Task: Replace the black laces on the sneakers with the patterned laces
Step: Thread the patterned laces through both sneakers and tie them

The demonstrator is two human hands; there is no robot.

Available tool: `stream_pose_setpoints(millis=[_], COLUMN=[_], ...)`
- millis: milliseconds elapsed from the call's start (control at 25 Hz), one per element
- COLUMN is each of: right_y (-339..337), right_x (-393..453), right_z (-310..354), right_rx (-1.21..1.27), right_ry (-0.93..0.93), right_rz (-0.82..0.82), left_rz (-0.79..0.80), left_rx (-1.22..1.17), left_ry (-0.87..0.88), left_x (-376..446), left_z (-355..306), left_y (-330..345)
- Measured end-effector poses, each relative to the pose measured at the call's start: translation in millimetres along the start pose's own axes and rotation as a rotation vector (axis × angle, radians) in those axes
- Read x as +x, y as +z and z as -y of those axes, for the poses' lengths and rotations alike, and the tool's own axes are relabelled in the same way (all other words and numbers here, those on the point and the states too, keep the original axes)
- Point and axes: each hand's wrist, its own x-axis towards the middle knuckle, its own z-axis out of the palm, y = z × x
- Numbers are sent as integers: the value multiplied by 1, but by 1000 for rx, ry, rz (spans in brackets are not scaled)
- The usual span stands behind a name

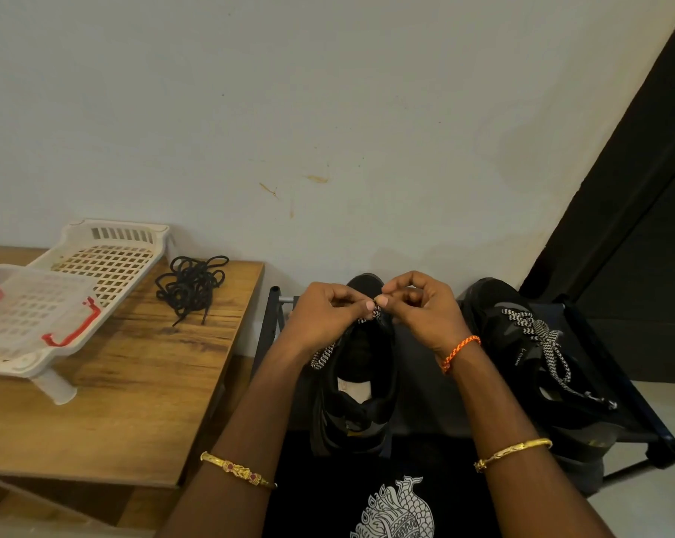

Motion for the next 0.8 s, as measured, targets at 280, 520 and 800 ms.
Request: stream_pose_setpoints(millis=[280, 520, 800], right_y=[11, 3, -9], right_x=[-5, 4, 8], right_z=[-17, -19, -26], right_rx=[-509, -425, -176], right_ry=[240, 337, 512], right_rz=[6, -15, -56], left_rz=[-181, -220, -229], left_rx=[545, 510, 441], left_ry=[-64, -104, -102], left_x=[2, 6, 11], left_z=[3, 12, 16], left_y=[13, 34, 47])
